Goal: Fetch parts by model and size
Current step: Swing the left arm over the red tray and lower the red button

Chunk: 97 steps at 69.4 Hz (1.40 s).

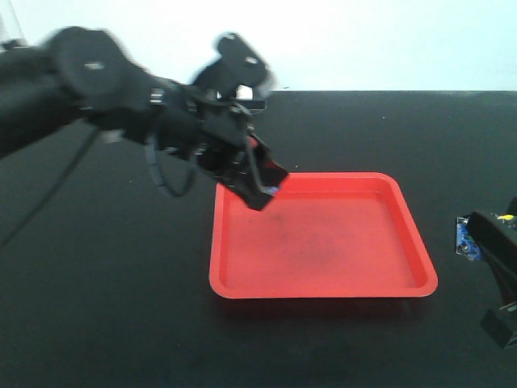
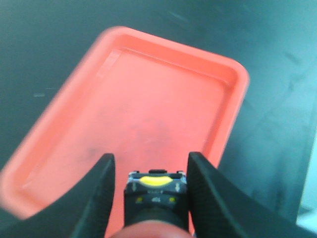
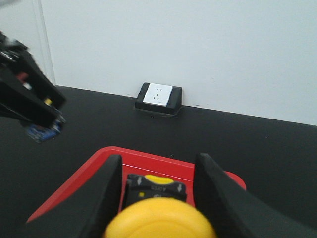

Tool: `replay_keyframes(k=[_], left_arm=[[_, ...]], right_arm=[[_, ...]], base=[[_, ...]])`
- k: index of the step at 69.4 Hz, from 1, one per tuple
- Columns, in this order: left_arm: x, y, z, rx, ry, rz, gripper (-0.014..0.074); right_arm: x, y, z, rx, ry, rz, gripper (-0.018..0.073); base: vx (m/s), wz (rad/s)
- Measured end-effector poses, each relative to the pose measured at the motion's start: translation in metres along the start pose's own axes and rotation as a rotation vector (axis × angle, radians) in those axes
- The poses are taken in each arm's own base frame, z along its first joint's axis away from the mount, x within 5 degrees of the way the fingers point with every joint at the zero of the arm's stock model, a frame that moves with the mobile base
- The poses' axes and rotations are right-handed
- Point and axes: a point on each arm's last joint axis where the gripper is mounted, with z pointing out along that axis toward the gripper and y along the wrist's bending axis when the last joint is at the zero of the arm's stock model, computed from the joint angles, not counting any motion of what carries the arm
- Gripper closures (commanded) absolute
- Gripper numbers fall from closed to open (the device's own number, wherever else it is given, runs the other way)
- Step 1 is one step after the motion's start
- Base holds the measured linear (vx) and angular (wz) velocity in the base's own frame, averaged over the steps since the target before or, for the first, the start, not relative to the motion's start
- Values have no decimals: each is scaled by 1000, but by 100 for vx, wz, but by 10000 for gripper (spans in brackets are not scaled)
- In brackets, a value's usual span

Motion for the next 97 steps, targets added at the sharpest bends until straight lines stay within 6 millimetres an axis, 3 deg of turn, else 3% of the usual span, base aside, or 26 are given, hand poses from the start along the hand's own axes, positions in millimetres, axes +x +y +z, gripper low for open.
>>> replay_keyframes(k=[16, 38, 73, 97], left_arm=[[-7, 21, 41, 54, 92, 42, 603], [-4, 37, 78, 110, 181, 142, 603], [51, 47, 157, 179, 329, 152, 603], [72, 53, 180, 163, 394, 174, 602]], right_arm=[[0, 0, 0, 0, 0, 0, 561], [0, 0, 0, 0, 0, 0, 561], [1, 0, 0, 3, 10, 0, 561], [2, 0, 0, 5, 22, 0, 561]], base=[[0, 0], [0, 0], [0, 0], [0, 0]])
